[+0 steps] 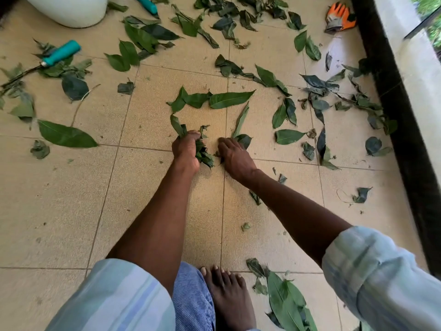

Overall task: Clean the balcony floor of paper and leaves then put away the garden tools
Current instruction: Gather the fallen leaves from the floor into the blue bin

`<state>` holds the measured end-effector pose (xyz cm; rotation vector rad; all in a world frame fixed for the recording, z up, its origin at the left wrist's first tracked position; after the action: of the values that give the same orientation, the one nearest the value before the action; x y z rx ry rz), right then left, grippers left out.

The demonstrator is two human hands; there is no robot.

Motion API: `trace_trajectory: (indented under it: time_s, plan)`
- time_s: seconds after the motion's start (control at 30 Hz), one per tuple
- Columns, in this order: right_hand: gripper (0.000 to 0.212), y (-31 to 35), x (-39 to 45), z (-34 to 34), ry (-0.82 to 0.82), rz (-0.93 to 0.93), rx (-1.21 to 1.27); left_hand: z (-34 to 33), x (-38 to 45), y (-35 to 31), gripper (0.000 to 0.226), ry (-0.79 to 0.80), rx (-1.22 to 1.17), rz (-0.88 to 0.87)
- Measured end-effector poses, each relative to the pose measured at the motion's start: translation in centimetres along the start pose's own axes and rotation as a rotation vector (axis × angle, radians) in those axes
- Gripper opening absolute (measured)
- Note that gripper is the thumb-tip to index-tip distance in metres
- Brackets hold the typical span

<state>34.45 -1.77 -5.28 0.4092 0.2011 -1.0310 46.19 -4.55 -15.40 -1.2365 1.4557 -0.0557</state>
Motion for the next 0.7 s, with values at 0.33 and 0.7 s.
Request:
trace_trajectory:
  time_s: [0.33,0.7]
  plan:
    - [0.044,-7.5,1.3,-6.0,-0.310,-0.350,0.435,0.4,0.3,-0.1,0.018,-0.024,0.003,0.019]
    - [0.019,-9.1,2.6,-0.9,-0.492,-0.323,0.712,-0.3,-0.6,-0.8,0.018,-0.023,-0.016,-0.015]
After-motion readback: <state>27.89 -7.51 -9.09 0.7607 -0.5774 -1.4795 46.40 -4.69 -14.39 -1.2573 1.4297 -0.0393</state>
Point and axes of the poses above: each hand's wrist, its own x-axis towards the middle knuckle, its own z-axis out of the back of the hand, y = z × x, the point moved 6 cm from there along x, towards the middle knuckle, and after that the axes turned 6 degrees about y, right-handed, at the moved point
